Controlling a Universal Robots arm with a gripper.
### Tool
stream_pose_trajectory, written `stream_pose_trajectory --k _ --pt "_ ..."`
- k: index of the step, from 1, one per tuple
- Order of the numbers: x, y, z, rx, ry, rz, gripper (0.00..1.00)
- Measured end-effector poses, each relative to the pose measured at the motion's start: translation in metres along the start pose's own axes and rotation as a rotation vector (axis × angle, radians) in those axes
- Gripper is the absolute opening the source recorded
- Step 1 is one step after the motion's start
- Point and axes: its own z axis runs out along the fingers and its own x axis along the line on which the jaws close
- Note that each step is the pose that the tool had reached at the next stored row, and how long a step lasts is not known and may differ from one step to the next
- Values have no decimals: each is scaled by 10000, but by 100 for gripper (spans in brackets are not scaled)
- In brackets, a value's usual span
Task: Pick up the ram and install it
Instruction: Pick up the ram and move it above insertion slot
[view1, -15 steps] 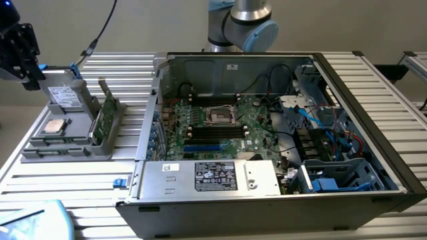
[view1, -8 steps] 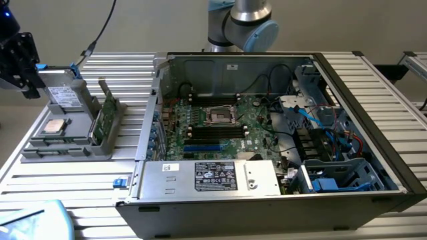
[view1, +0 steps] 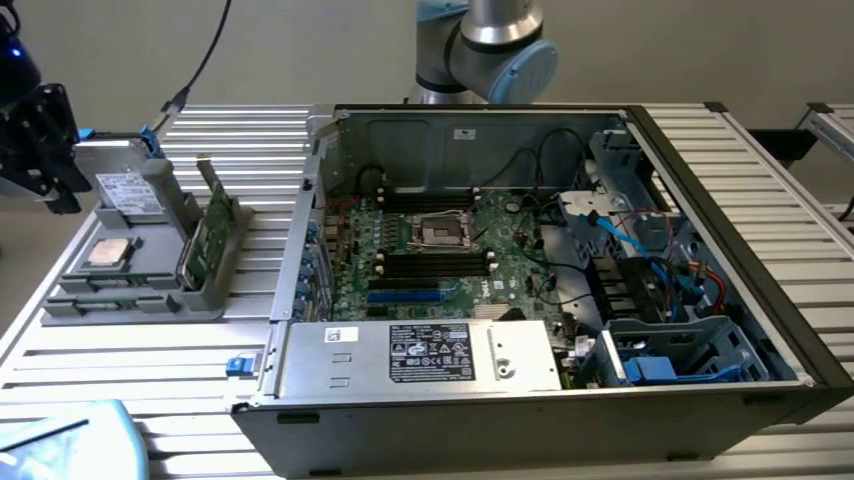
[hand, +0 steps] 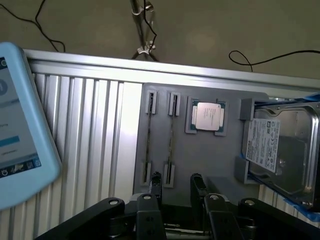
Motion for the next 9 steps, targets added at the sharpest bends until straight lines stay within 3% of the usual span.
stream_pose_trajectory --k 9 --pt "83 33 163 1 -1 -5 37"
